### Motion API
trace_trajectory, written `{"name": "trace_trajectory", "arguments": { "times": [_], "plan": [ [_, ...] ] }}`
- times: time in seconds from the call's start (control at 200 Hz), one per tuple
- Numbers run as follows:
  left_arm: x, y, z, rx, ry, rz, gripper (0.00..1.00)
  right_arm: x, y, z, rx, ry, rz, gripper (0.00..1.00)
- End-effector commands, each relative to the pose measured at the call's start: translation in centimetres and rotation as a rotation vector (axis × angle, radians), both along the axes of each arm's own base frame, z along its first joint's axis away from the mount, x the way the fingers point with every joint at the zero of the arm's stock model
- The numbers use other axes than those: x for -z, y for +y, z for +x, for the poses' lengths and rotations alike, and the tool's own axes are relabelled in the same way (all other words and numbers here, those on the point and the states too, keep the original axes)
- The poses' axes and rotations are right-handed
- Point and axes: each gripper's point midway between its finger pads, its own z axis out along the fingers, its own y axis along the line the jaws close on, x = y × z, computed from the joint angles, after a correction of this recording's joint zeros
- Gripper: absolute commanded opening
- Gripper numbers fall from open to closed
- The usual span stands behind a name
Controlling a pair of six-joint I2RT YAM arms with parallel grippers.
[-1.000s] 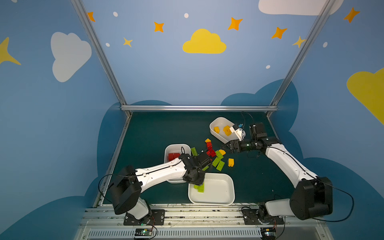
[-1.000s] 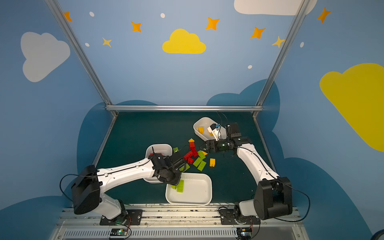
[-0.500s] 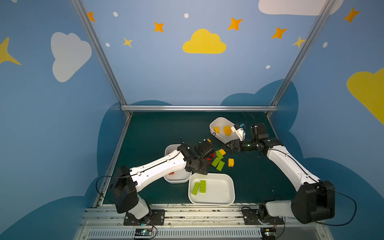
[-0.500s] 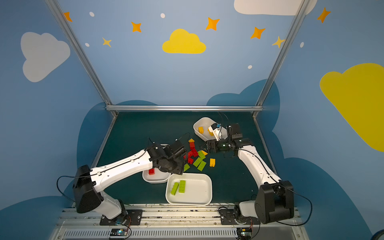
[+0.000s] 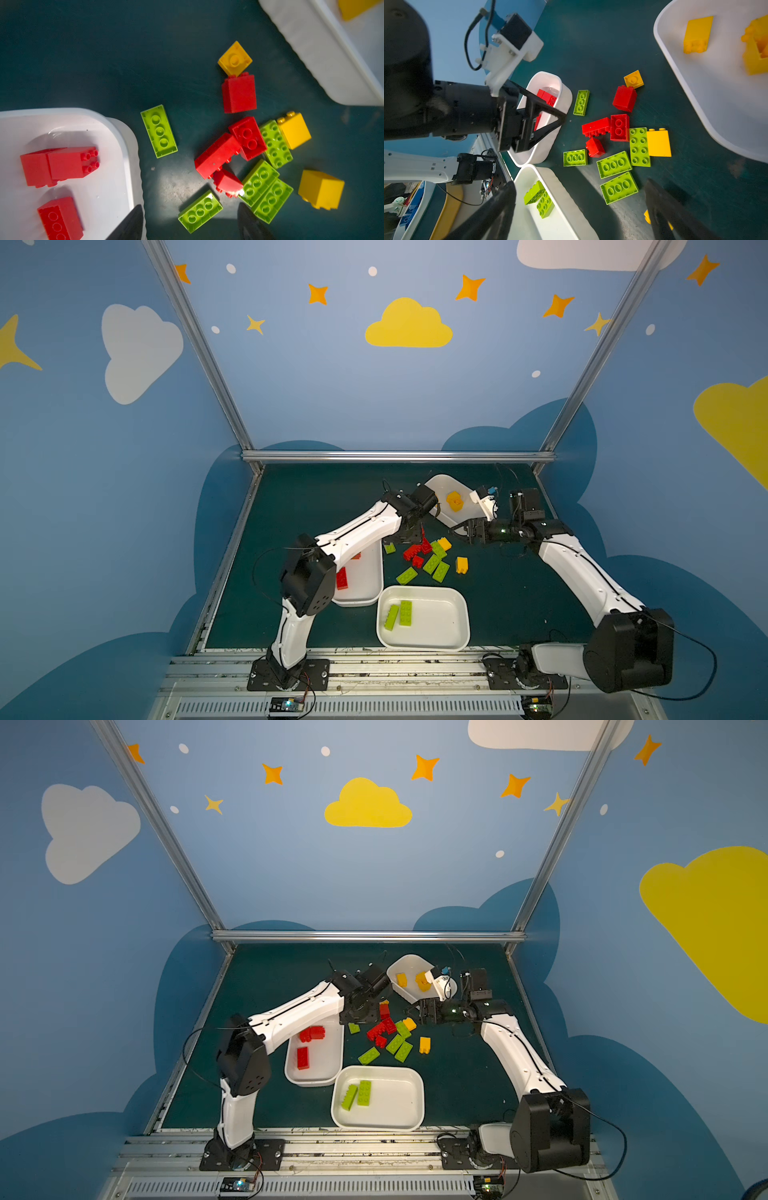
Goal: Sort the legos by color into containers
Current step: 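Return the left gripper to the pile and grasp another lime-green brick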
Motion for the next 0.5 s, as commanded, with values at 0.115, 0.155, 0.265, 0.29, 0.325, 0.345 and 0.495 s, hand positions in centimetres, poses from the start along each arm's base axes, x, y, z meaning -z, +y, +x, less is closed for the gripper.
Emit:
{"name": "trace_trajectory", "arguments": {
  "times": [0.115,0.155,0.265,0.29,0.325,0.345,0.495],
  "plan": [
    [2.9,1.9,-0.1,-0.195,0.047,0.118,0.70,-0.5,-0.8,0.0,0.008,-0.017,0.022,0.94],
    [3.5,2.0,0.2,-0.221,0.048,0.123,0.70,-0.5,-0.8,0.0,0.010,-0.015,0.024,0.94],
    [4.4,1.7,1.1,-0.243,0.028,0.121,0.70,-0.3,-1.0,0.0,0.010,-0.010,0.026,0.94],
    [4.6,1.9,1.3,-0.252,0.025,0.132,0.70,-0.3,-1.0,0.0,0.011,-0.010,0.027,0.94],
    [4.8,2.2,1.6,-0.270,0.023,0.148,0.70,-0.3,-1.0,0.1,0.012,-0.010,0.027,0.94],
    [5.0,2.2,1.6,-0.271,0.022,0.156,0.70,-0.3,-1.0,0.1,0.012,-0.011,0.029,0.94],
    [6.4,2.9,2.3,-0.311,0.025,0.205,0.68,-0.4,-0.9,0.0,0.007,-0.007,0.037,0.94]
  ]
}}
